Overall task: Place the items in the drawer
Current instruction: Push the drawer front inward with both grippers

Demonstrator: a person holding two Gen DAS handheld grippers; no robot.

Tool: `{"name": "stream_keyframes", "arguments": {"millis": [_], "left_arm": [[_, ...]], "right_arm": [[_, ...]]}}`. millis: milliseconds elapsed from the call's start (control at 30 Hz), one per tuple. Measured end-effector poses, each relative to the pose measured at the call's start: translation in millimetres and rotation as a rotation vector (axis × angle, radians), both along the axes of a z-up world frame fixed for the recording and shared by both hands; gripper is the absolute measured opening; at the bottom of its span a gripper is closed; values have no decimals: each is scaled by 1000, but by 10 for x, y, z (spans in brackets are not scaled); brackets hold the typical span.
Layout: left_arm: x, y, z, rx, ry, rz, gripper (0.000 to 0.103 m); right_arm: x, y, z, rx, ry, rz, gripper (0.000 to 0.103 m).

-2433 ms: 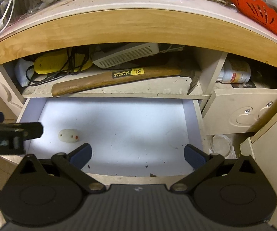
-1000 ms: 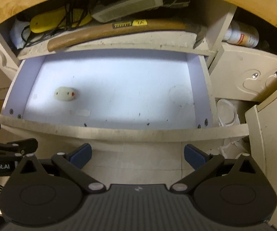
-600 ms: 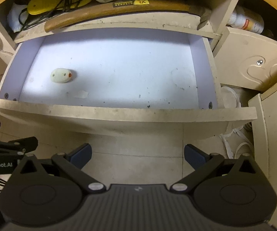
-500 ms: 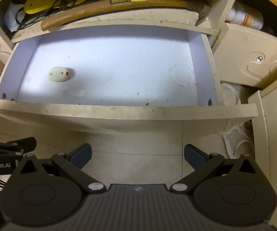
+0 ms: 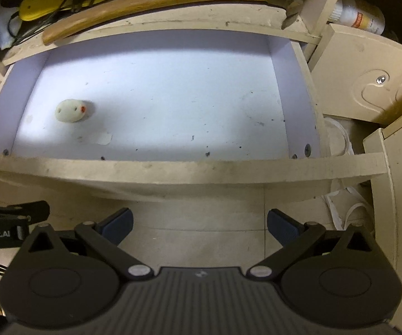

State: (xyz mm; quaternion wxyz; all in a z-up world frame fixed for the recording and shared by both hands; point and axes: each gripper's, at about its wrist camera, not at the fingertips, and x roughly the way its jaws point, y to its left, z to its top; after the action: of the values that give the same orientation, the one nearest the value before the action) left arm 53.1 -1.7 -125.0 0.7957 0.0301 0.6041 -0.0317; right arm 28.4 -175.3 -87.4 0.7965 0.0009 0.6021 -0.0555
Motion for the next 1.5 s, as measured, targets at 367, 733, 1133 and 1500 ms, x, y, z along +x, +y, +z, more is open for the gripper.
{"name": "stream_keyframes", "arguments": {"millis": [367, 733, 1133, 1500], "left_arm": [[145, 60, -34, -38, 15, 61, 100], [121, 80, -39, -41, 15, 65, 100], [289, 75, -23, -30, -34, 63, 101], [606, 79, -41, -24, -53, 71, 101]], "right_arm": [[94, -50, -87, -9, -9, -10, 103], [127, -35, -89, -10, -7, -8, 103], [346, -31, -81, -25, -64, -3, 103], [659, -36, -105, -34, -109, 1, 103]]}}
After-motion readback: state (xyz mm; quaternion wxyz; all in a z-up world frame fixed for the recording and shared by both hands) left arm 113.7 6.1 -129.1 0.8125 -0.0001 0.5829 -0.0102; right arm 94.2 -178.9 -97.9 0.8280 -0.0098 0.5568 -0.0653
